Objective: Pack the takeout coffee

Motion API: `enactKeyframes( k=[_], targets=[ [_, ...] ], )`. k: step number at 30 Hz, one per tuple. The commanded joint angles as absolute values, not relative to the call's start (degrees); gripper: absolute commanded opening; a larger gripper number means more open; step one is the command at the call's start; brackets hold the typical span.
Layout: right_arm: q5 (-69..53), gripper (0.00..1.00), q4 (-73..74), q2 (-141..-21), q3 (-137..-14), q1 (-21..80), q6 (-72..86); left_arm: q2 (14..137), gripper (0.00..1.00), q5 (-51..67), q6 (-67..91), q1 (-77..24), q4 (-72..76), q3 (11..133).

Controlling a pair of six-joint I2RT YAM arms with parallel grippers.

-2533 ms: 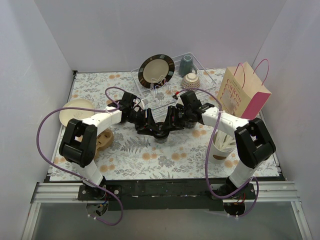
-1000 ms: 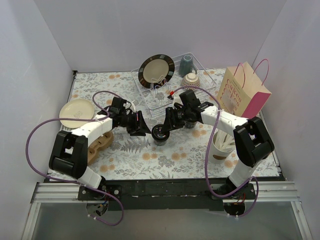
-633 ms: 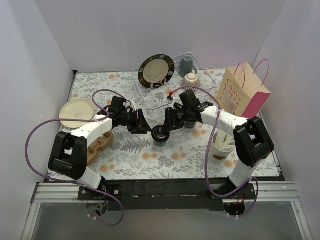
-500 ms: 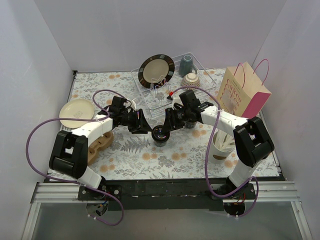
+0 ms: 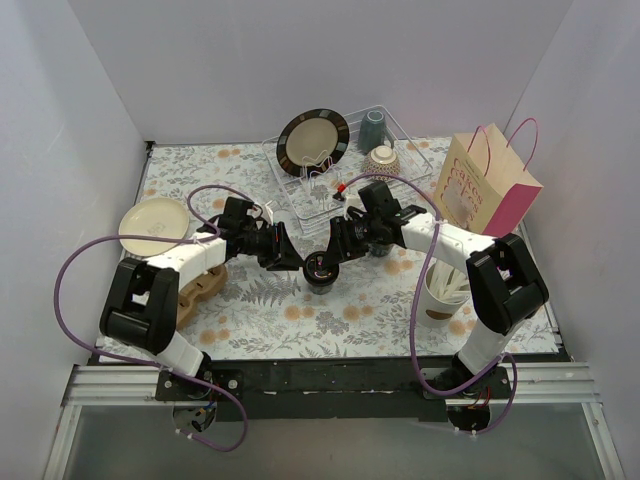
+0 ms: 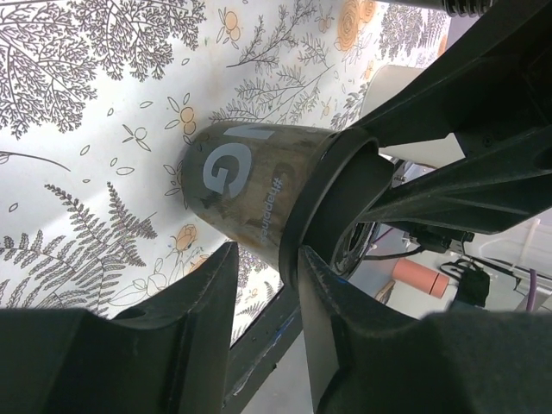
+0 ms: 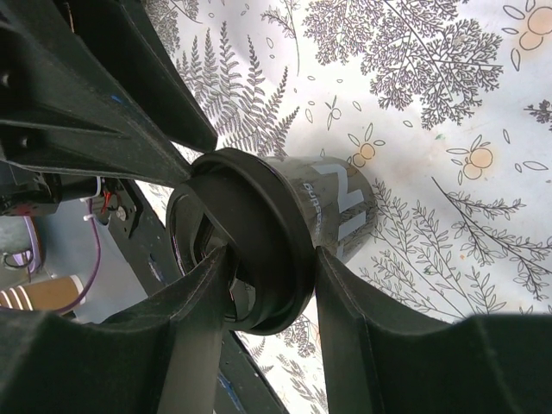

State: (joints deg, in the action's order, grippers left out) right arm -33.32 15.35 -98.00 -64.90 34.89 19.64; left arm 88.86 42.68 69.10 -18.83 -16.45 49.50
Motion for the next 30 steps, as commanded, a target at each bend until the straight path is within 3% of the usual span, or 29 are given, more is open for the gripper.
enactKeyframes(
  k=[1,13,22,30],
  targets=[
    [-28.3,0.28,18.8,-101.1,-60.2,35.7,15.9,92.2,0.3,32.7,66.1,-20.5,-24.2,47.8],
    [-27.9,0.26,16.0,-101.2,-56.8,35.7,13.0,92.1,0.27,26.8,66.9,-21.6,-28.3,47.6],
    [-35.8,0.26,15.9,-102.0,-61.5,35.7,4.1,90.5,0.43,31.3,65.9,-21.6,-31.7,57.9],
    [-39.2,0.26,18.8,-104.3,-64.2,35.8,-2.3,90.7,0.46,35.1,62.5,-21.6,-29.5,57.8]
  ],
)
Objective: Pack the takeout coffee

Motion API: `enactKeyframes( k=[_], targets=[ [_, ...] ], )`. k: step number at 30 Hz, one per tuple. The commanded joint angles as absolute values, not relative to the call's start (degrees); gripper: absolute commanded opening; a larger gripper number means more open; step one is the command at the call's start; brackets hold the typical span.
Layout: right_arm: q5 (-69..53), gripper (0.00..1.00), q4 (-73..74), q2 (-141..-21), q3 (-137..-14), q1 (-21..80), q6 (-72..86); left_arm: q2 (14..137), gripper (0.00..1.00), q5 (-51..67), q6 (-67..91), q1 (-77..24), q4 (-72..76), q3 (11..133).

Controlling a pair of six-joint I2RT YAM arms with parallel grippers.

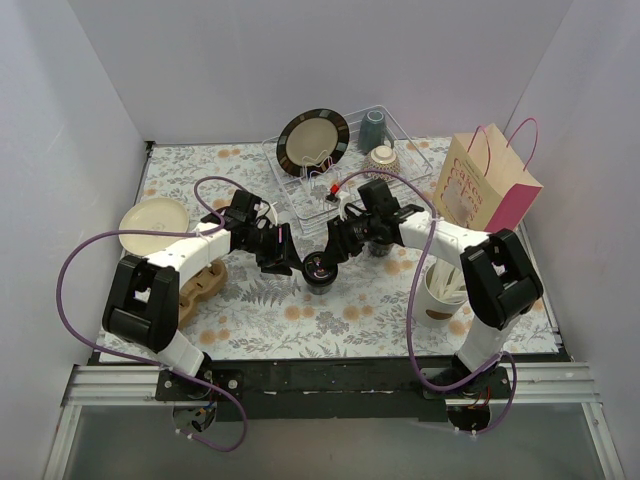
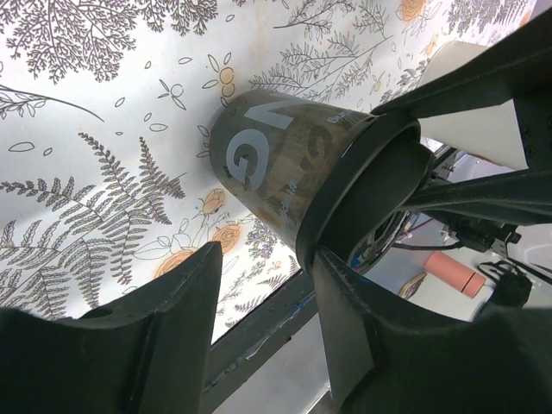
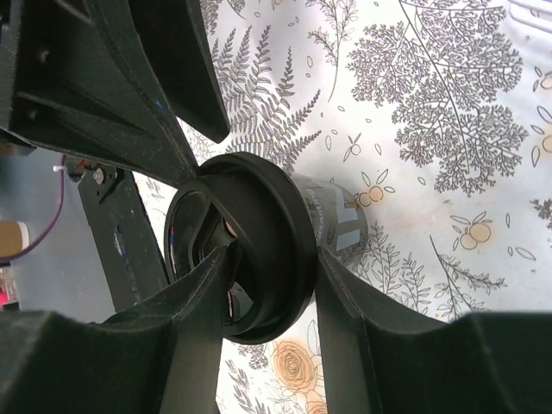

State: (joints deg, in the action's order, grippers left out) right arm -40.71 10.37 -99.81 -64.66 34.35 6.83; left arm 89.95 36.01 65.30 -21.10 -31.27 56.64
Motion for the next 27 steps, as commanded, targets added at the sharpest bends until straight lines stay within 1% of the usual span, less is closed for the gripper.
enactKeyframes(
  k=[1,21,24,27],
  targets=[
    [-39.4,0.26,19.1,-104.4,-64.3,35.7,-2.9,90.6,0.46,35.2,62.2,-21.6,-29.4,58.0],
    [-40.8,0.23,20.5,-104.6,-64.4,36.4,-4.7,90.0,0.48,37.9,60.6,-21.6,-21.5,59.9],
    [-41.0,0.23,20.8,-104.7,-64.4,36.6,-4.7,88.9,0.48,38.7,59.3,-21.6,-20.2,59.5],
    [-41.0,0.23,21.2,-104.7,-64.5,36.5,-4.7,88.1,0.46,40.5,58.2,-21.7,-19.3,58.8]
  ],
)
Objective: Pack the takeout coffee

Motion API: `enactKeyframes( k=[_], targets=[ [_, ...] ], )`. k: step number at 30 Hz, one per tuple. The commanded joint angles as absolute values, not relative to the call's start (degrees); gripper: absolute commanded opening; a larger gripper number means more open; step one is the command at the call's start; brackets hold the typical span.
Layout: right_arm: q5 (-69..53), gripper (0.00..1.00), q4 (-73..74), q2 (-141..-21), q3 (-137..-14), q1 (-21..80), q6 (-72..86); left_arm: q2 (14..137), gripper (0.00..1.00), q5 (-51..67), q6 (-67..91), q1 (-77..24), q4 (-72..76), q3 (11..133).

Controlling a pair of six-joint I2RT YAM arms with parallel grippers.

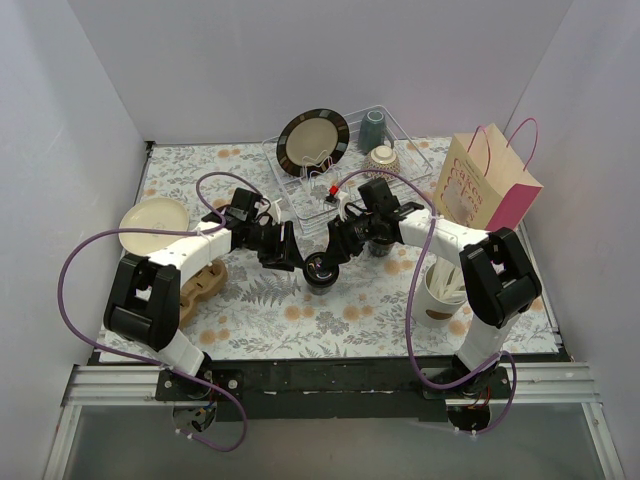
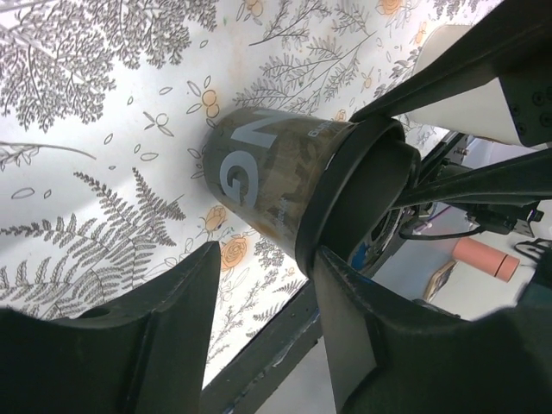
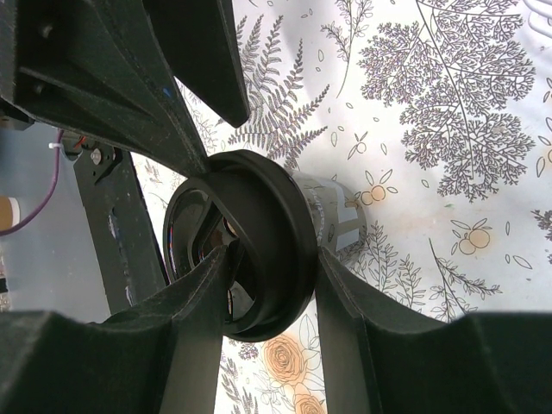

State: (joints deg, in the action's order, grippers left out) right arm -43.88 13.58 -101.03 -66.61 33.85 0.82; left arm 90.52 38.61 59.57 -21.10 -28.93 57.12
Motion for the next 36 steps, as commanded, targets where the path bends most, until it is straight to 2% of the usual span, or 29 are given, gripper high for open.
enactKeyframes(
  k=[1,5,10,23,30,36],
  targets=[
    [-41.0,0.23,21.3,-104.7,-64.4,36.6,-4.7,87.7,0.46,40.9,58.2,-21.6,-19.1,58.6],
    [-41.1,0.22,21.3,-104.8,-64.5,36.7,-4.7,87.8,0.4,43.6,58.7,-21.6,-17.1,57.6],
    [-41.2,0.21,21.0,-105.4,-65.4,36.8,-4.4,88.4,0.39,46.2,59.1,-21.6,-15.9,56.3],
    [-40.5,0.21,21.4,-105.6,-65.4,36.8,-4.1,84.6,0.42,41.6,54.2,-20.0,-19.8,54.0],
    [-40.5,0.21,21.7,-106.0,-65.8,36.8,-4.3,82.8,0.42,51.0,51.4,-17.7,-20.7,52.0],
    [-40.4,0.2,21.9,-106.6,-66.4,36.8,-4.3,82.0,0.4,53.0,51.5,-17.7,-20.3,49.6]
  ],
)
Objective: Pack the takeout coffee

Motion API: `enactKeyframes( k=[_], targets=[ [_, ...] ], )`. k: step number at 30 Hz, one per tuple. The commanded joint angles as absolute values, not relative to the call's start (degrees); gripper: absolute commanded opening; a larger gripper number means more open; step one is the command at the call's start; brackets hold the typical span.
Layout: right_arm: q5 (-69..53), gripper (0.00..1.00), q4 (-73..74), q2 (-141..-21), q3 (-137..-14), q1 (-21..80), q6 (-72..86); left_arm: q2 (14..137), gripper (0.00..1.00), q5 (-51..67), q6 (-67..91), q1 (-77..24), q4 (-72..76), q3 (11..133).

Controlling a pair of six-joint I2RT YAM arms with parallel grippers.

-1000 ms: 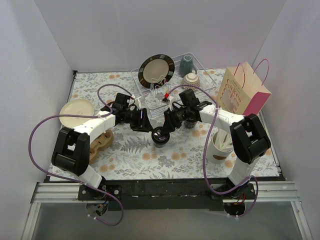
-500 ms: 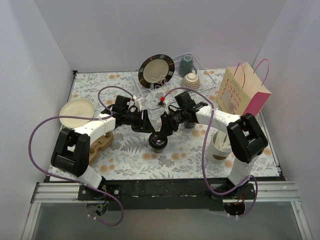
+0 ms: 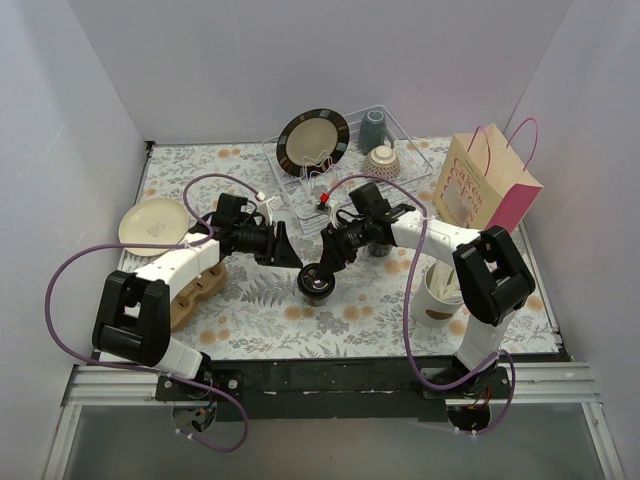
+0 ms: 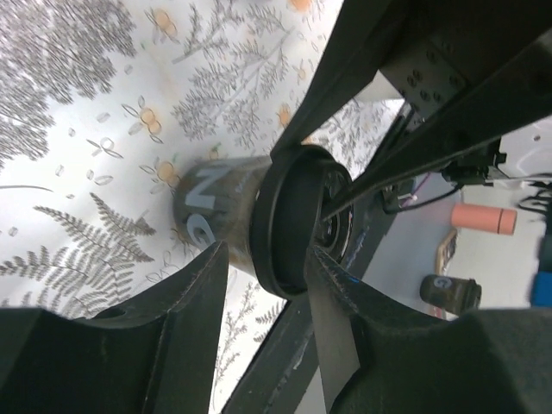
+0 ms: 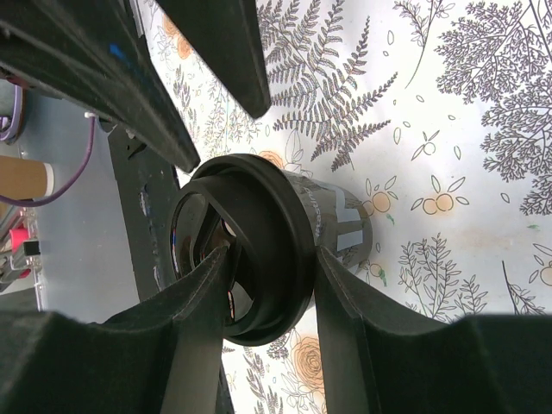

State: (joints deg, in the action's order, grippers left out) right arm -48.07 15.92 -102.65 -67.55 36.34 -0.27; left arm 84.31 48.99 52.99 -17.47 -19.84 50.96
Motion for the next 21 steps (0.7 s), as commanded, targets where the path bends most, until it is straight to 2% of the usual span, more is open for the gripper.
enactKeyframes(
  k=[1,11,21],
  targets=[
    [-40.4,0.2,21.9,-106.6,-66.4,36.8,-4.3,82.2,0.4,53.8,51.5,-17.7,-20.3,49.6],
    [-40.5,0.2,21.7,-107.2,-66.7,36.8,-4.0,83.1,0.35,52.4,51.3,-17.7,-21.6,48.2],
    [-40.6,0.2,21.8,-107.4,-66.6,36.8,-4.1,83.3,0.34,49.9,50.8,-17.7,-21.7,47.5]
  ],
)
